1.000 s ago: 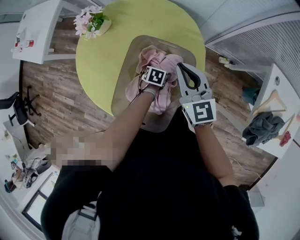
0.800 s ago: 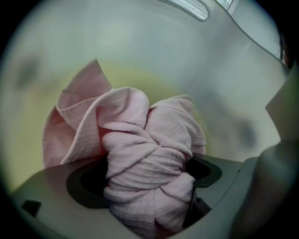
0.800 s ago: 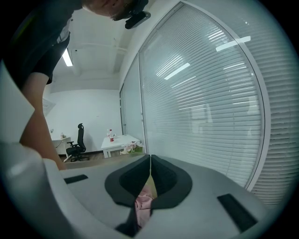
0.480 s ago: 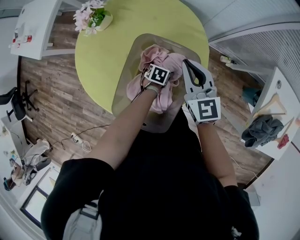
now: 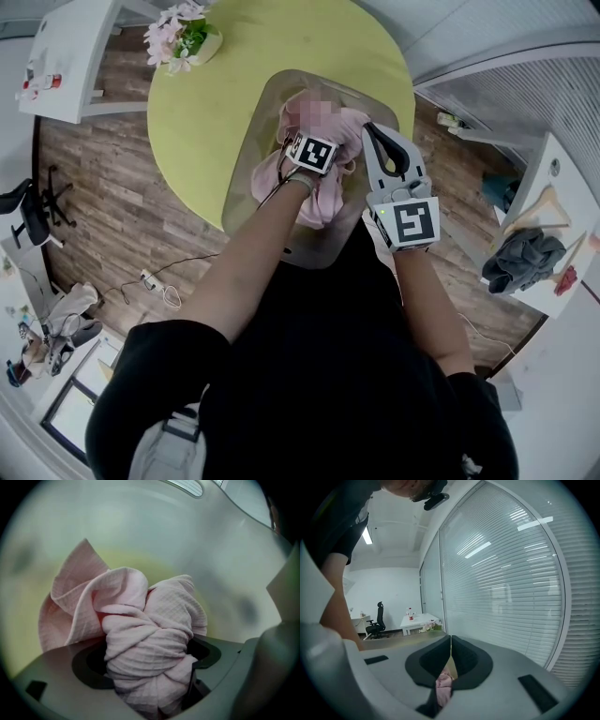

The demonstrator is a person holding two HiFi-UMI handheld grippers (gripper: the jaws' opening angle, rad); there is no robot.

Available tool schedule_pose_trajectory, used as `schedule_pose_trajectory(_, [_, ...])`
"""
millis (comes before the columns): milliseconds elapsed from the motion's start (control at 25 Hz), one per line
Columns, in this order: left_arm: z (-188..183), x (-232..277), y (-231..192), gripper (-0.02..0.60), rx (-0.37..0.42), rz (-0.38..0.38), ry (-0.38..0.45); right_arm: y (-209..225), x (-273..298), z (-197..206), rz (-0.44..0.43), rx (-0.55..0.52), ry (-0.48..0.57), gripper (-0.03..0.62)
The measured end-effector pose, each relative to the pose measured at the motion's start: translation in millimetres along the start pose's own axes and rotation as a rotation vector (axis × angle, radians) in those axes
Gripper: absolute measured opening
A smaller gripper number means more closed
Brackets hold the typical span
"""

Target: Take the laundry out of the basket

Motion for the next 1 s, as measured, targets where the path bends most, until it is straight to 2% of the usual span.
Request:
schedule_pose_trajectory(200, [-4.1,-7.5,-3.5,0.448,0.006,0.048,0.013,-4.7,-4.5,0.5,-0.006,-0.006,-0.008,0.025])
schedule_pose_trajectory(360, [-17.2,-26.4,1.1,0.43,0.087,0.066,0.04,-9.9,-7.2,-4.5,0.001,-0.024,-0.004,0.025])
schedule_pose_trajectory(600, [-14.4,-53.3,14.3,0.423,0.067,0.105,0.031,-21.0,-9.4,-11.6,0.004,-0.028,0.007,0.025])
schedule_pose_trajectory(720, [-21.7,-76.8,24.6,0.422,0.127,0.119,0.058,-26.8,-14.5,-14.8,0.015,-0.028,0.011,0.025])
schedule_pose_trajectory(840, [-30.6,-104.3,27.8,0.422,0.216,0.095,0.102,-34.8,-17.2,-17.1,0.024,-0.028,0.017,0.025])
schedule_pose_trajectory(1000, [-32.3,-128.2,39.8,0.422,0.245,0.175,0.116,-43.0,-22.3,-24.1,0.046,-0.03,0.036,0.025])
Point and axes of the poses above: the fingertips, and each gripper's own axes: x forward along the fingers, y to its right, z out of its underside, the point moved 8 cm from there along -x, backward along the fingers, and after that the axes turned 5 degrees about z, right-handed, at the moved point
